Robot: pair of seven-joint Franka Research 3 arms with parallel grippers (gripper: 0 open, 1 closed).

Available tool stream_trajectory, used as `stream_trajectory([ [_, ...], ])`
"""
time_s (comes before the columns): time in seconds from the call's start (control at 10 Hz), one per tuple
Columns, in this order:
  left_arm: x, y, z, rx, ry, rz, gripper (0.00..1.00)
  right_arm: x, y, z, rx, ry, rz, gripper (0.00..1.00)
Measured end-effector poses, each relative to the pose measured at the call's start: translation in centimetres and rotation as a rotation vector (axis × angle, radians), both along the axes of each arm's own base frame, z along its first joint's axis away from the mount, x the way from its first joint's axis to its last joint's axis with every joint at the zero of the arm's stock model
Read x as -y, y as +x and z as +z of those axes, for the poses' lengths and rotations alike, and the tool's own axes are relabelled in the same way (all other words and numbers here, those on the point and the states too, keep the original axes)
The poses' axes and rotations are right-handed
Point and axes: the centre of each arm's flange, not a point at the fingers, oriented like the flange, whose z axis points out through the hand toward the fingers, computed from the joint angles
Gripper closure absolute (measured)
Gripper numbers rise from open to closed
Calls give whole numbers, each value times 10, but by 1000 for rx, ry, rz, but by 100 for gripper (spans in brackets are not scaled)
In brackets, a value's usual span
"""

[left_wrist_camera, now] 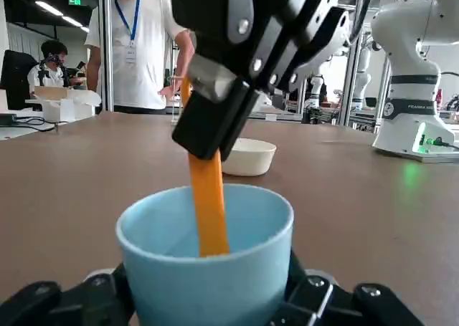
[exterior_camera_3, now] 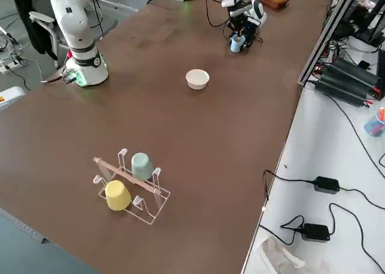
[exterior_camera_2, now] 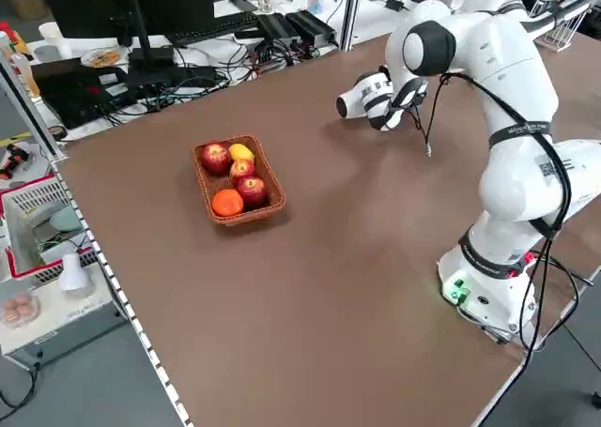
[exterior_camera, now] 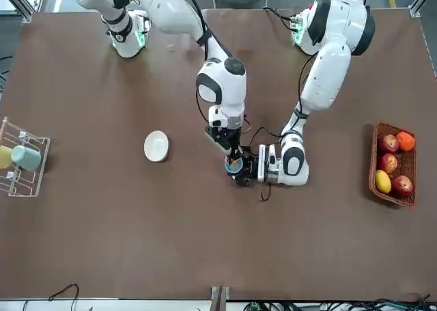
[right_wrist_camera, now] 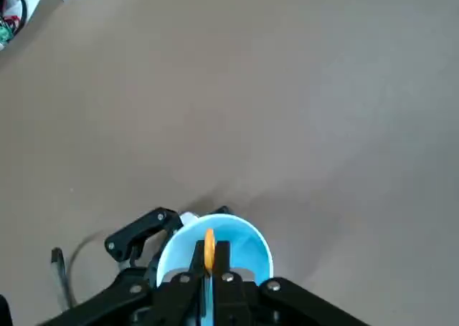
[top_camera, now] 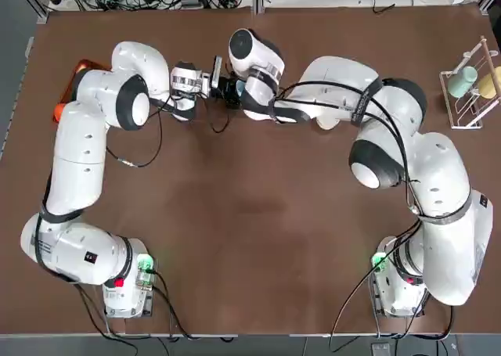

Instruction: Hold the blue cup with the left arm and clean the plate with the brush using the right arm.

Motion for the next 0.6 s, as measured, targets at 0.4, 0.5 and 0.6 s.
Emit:
stream_trajectory([
  [0.4,0,0,0,0,0,1,26,1,-2,-5,4,-20,9,94],
  [0.5,-1,0,0,0,1,1,26,-2,-5,-5,4,-21,15,94],
  [0.6,-1,0,0,0,1,1,26,-7,-11,-5,4,-21,25,94],
])
